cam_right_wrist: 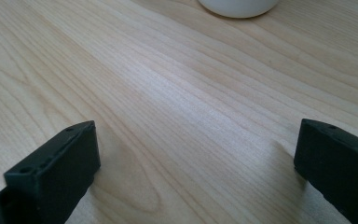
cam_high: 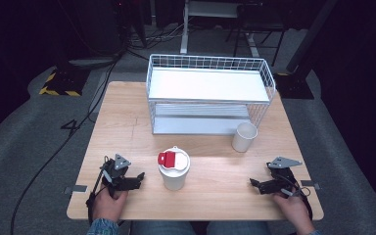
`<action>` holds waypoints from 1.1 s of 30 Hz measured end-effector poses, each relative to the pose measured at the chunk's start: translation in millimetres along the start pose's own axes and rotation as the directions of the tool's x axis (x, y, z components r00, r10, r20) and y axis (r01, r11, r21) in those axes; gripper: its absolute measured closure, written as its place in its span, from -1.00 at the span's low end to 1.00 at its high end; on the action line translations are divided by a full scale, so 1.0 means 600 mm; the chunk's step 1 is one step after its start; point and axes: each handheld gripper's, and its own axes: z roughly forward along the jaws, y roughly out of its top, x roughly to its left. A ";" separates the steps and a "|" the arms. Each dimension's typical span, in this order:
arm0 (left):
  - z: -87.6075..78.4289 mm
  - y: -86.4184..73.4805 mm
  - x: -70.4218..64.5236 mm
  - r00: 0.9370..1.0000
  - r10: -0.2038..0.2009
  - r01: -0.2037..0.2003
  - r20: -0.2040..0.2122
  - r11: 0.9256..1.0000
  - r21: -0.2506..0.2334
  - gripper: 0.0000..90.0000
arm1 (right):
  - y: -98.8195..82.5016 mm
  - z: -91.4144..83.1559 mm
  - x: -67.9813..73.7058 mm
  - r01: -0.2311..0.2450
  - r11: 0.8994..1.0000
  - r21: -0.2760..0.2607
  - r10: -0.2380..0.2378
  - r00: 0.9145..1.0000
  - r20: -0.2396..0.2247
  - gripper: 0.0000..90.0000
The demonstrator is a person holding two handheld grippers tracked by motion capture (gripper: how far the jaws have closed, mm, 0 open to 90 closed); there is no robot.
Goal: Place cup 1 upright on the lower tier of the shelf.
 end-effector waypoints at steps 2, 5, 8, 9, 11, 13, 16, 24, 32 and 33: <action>0.000 0.000 0.000 1.000 0.001 -0.001 -0.001 1.000 0.000 -0.67 | -0.001 -0.001 0.001 -0.010 1.000 0.000 0.010 1.000 0.014 -0.99; 0.000 0.000 0.000 1.000 0.001 -0.001 0.000 1.000 0.001 -0.67 | -0.001 -0.001 0.001 -0.012 1.000 0.000 0.012 1.000 0.016 -0.99; 0.000 0.000 0.000 1.000 0.001 -0.001 0.000 1.000 0.000 -0.67 | -0.001 -0.001 0.001 -0.012 1.000 0.000 0.012 1.000 0.015 -0.99; 0.000 0.000 0.000 1.000 0.002 -0.002 0.000 1.000 0.001 -0.67 | -0.001 -0.001 0.001 -0.012 1.000 0.000 0.012 1.000 0.015 -0.99; 0.000 0.000 0.000 1.000 0.001 -0.001 -0.001 1.000 0.000 -0.67 | -0.001 -0.001 0.001 -0.012 1.000 0.000 0.012 1.000 0.015 -0.99; 0.000 0.000 0.001 1.000 0.002 -0.002 0.000 1.000 0.000 -0.67 | -0.001 -0.001 0.001 -0.012 1.000 0.000 0.012 1.000 0.015 -0.99; 0.000 0.000 0.001 1.000 0.002 -0.002 0.000 1.000 0.002 -0.67 | -0.001 -0.001 0.001 -0.012 1.000 0.001 0.012 1.000 0.015 -0.99; 0.000 0.000 0.001 1.000 0.002 -0.002 0.000 1.000 0.003 -0.67 | -0.001 -0.001 0.002 -0.011 1.000 -0.002 0.011 1.000 0.018 -0.98; 0.000 0.001 0.002 1.000 0.006 -0.006 0.002 1.000 0.003 -0.67 | 0.001 -0.005 0.000 -0.011 1.000 0.002 0.011 1.000 0.014 -0.87; 0.000 0.001 0.002 1.000 0.006 -0.006 0.002 1.000 0.004 -0.67 | 0.002 -0.005 -0.001 -0.012 1.000 -0.005 0.012 1.000 0.009 -0.85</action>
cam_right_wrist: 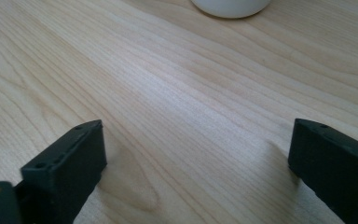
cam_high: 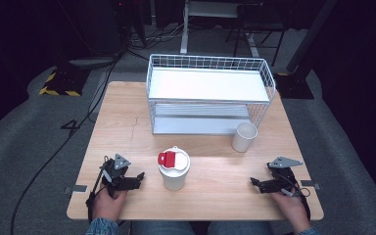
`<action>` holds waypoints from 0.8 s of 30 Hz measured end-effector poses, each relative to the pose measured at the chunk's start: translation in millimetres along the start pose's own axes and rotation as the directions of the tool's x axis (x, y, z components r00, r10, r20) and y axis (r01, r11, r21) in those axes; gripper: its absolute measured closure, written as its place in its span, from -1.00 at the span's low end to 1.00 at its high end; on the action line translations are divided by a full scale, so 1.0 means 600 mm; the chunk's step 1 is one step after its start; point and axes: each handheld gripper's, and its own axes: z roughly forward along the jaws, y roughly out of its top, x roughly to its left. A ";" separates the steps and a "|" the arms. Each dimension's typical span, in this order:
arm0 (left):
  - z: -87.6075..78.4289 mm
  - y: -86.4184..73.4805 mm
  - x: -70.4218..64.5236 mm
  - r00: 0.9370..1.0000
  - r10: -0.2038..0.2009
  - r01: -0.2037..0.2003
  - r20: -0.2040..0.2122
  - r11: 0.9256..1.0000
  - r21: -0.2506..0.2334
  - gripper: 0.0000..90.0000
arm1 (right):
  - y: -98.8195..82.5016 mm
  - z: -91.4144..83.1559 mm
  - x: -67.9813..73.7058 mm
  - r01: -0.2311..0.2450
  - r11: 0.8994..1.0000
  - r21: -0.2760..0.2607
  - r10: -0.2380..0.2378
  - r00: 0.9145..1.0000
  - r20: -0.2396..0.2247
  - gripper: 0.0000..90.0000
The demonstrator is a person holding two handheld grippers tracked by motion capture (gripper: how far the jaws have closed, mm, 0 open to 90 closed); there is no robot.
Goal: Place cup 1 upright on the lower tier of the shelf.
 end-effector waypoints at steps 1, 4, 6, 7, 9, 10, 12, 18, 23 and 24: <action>0.000 0.000 0.000 1.000 0.000 0.000 0.000 1.000 0.000 -0.67 | 0.002 -0.002 0.000 -0.003 1.000 -0.007 0.003 1.000 0.000 -0.85; 0.000 0.000 0.000 1.000 0.000 0.000 0.001 1.000 0.001 -0.67 | 0.009 -0.006 -0.001 -0.003 1.000 -0.021 0.003 1.000 -0.001 -0.85; 0.000 0.000 0.000 1.000 0.000 0.000 0.001 1.000 0.001 -0.67 | 0.021 -0.010 -0.001 -0.001 0.999 -0.041 0.000 1.000 -0.010 -0.84; 0.000 0.000 0.001 1.000 0.000 0.000 0.001 1.000 0.001 -0.67 | 0.025 -0.011 -0.001 0.001 0.999 -0.046 -0.002 1.000 -0.010 -0.84; 0.001 0.000 0.001 1.000 0.002 -0.002 0.001 1.000 -0.001 -0.67 | 0.034 -0.012 -0.003 -0.007 0.998 -0.060 0.006 1.000 -0.023 -0.84; 0.001 0.000 0.001 1.000 0.002 -0.002 0.000 1.000 -0.001 -0.67 | 0.037 -0.012 -0.004 -0.008 0.998 -0.067 0.006 1.000 -0.028 -0.84; 0.001 0.000 0.001 1.000 0.003 -0.003 0.000 1.000 -0.001 -0.67 | 0.044 -0.013 -0.006 -0.011 0.997 -0.076 0.009 1.000 -0.029 -0.82; 0.001 0.000 0.001 1.000 0.002 -0.002 0.001 1.000 -0.001 -0.67 | 0.069 -0.012 -0.010 -0.003 0.994 -0.110 0.001 1.000 -0.019 -0.82; 0.001 0.000 0.001 1.000 0.003 -0.003 0.001 1.000 -0.001 -0.67 | 0.093 -0.005 -0.018 -0.013 0.990 -0.139 0.012 1.000 -0.011 -0.79; 0.001 0.000 0.001 1.000 0.003 -0.003 0.000 1.000 -0.001 -0.67 | 0.096 -0.004 -0.020 -0.013 0.990 -0.142 0.012 1.000 -0.011 -0.79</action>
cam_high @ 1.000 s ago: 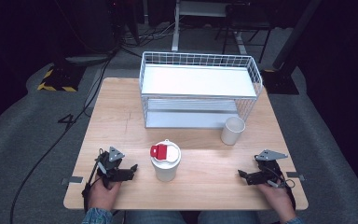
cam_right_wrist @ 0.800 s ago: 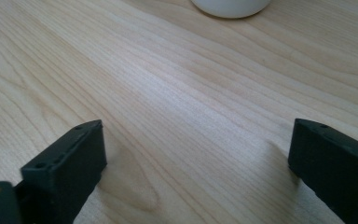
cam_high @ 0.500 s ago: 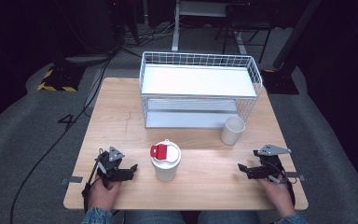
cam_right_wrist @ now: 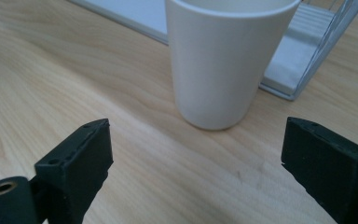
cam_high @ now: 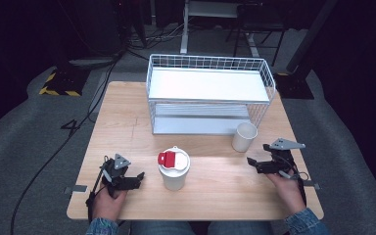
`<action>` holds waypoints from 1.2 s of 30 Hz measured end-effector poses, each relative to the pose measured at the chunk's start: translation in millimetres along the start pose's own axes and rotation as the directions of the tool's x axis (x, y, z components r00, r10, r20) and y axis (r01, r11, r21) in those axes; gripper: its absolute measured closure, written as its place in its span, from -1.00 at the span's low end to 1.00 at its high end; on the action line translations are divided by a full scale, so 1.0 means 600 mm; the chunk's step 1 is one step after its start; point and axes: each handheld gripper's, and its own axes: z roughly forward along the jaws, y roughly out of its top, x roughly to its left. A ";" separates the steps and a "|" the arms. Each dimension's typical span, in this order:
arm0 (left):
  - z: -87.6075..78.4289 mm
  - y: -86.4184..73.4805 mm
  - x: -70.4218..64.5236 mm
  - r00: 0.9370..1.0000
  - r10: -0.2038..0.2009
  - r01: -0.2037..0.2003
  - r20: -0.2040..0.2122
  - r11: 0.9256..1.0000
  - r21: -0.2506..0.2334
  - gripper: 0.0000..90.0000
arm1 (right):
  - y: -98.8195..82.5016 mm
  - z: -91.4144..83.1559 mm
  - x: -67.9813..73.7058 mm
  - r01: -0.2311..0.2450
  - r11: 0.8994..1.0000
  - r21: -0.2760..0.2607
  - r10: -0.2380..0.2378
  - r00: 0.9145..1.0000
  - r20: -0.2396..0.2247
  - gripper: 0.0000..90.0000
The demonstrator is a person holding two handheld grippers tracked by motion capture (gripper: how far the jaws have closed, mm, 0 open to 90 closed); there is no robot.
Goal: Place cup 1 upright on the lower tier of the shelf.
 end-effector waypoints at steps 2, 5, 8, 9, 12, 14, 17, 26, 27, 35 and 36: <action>0.000 0.000 0.000 1.000 -0.001 0.001 0.001 1.000 0.000 -0.67 | 0.007 0.005 -0.004 -0.012 1.000 -0.014 0.012 1.000 -0.004 -0.79; 0.000 0.000 0.000 1.000 0.000 0.000 0.000 1.000 0.000 -0.67 | 0.014 0.012 -0.013 -0.063 0.997 -0.040 0.062 0.998 -0.020 -0.79; 0.000 0.000 0.000 1.000 -0.001 0.001 0.001 1.000 0.000 -0.67 | 0.020 0.023 -0.020 -0.058 0.997 -0.042 0.058 0.998 -0.015 -0.79; 0.000 0.000 0.000 1.000 0.000 0.000 0.001 1.000 0.000 -0.67 | 0.022 0.026 -0.021 -0.053 0.998 -0.038 0.052 0.999 -0.011 -0.79; 0.000 0.000 0.000 1.000 0.000 0.000 0.001 1.000 0.000 -0.67 | 0.026 0.037 -0.026 -0.039 0.998 -0.059 0.038 0.999 -0.007 -0.78; 0.000 0.000 0.000 1.000 0.000 0.000 0.001 1.000 0.000 -0.67 | 0.026 0.044 -0.028 -0.047 0.997 -0.064 0.046 0.999 -0.019 -0.79; 0.000 0.000 0.000 1.000 -0.002 0.002 0.000 1.000 -0.001 -0.67 | 0.024 0.058 -0.029 -0.054 0.997 -0.062 0.052 0.998 -0.029 -0.79; 0.000 0.000 0.000 1.000 -0.002 0.002 -0.001 1.000 -0.001 -0.67 | 0.019 0.091 -0.030 -0.069 0.995 -0.076 0.066 0.997 -0.035 -0.75; 0.000 0.000 0.000 1.000 -0.003 0.003 -0.001 1.000 -0.001 -0.67 | 0.019 0.094 -0.030 -0.072 0.994 -0.079 0.070 0.997 -0.033 -0.74; 0.000 0.000 0.000 1.000 -0.003 0.003 -0.001 1.000 -0.001 -0.67 | 0.014 0.112 -0.032 -0.085 0.993 -0.081 0.083 0.996 -0.024 -0.67; 0.000 0.000 0.000 1.000 -0.003 0.003 -0.001 1.000 -0.001 -0.67 | 0.012 0.114 -0.033 -0.096 0.992 -0.082 0.094 0.995 -0.030 -0.66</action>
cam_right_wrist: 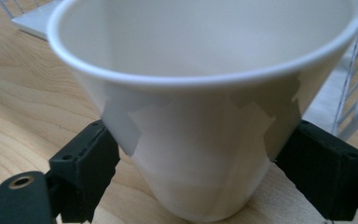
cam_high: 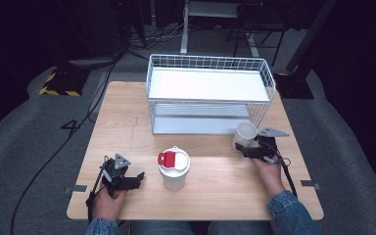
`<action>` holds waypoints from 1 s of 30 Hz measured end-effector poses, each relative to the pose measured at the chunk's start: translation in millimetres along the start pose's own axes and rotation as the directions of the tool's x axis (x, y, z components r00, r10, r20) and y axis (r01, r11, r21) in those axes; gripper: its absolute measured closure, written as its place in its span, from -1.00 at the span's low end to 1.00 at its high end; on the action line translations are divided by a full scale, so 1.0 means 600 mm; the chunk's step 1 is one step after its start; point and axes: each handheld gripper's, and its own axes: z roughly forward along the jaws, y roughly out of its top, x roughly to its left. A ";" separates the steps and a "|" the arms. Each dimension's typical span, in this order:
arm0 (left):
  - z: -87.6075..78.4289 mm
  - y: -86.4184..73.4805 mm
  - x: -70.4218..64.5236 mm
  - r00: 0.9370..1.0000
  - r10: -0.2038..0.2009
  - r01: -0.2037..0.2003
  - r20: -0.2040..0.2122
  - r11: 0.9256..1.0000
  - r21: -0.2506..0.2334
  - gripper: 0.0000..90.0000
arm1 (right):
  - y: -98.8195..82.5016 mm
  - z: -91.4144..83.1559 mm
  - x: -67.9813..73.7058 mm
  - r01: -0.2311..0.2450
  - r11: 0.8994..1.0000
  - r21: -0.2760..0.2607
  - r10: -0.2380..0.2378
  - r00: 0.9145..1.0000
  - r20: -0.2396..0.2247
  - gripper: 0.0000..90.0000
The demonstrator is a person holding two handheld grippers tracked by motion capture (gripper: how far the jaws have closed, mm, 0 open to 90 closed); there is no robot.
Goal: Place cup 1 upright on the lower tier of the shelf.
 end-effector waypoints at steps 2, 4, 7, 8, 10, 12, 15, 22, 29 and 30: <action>0.000 0.000 0.000 1.000 0.000 0.000 0.000 1.000 0.000 -0.67 | -0.002 0.004 -0.001 -0.005 1.000 0.001 0.005 1.000 0.000 -0.65; 0.000 0.000 0.000 1.000 0.000 0.000 0.000 1.000 0.000 -0.67 | -0.002 0.006 0.001 0.009 1.000 0.004 -0.009 1.000 0.005 -0.63; 0.000 0.000 0.000 1.000 0.000 0.000 0.000 1.000 0.000 -0.67 | -0.002 0.008 0.004 0.020 1.000 0.005 -0.020 1.000 0.012 -0.61; 0.000 0.000 0.000 1.000 0.000 0.000 0.000 1.000 0.000 -0.67 | -0.002 0.008 0.004 0.020 1.000 0.004 -0.020 1.000 0.015 -0.61; 0.000 0.000 0.000 1.000 0.000 0.000 0.000 1.000 0.000 -0.67 | -0.003 0.008 0.004 0.017 1.000 0.001 -0.017 1.000 0.019 -0.58; 0.000 0.000 0.000 1.000 0.000 0.000 0.000 1.000 0.000 -0.67 | -0.003 0.008 0.004 0.021 1.000 0.002 -0.021 1.000 0.022 -0.53; 0.000 0.000 0.000 1.000 0.000 0.000 0.000 1.000 0.000 -0.67 | -0.003 0.009 0.006 0.040 0.999 0.006 -0.041 0.999 0.032 -0.50; 0.000 0.000 0.000 1.000 0.000 0.000 0.000 1.000 0.000 -0.67 | -0.003 0.008 0.006 0.047 0.999 0.008 -0.047 0.998 0.039 -0.49; 0.000 0.000 0.000 1.000 0.000 0.000 0.000 1.000 0.000 -0.67 | -0.003 0.008 0.006 0.052 0.999 0.008 -0.052 0.998 0.039 -0.49; 0.000 0.000 0.000 1.000 0.000 0.000 0.000 1.000 0.000 -0.67 | -0.003 0.009 0.006 0.053 0.999 0.007 -0.054 0.998 0.038 -0.49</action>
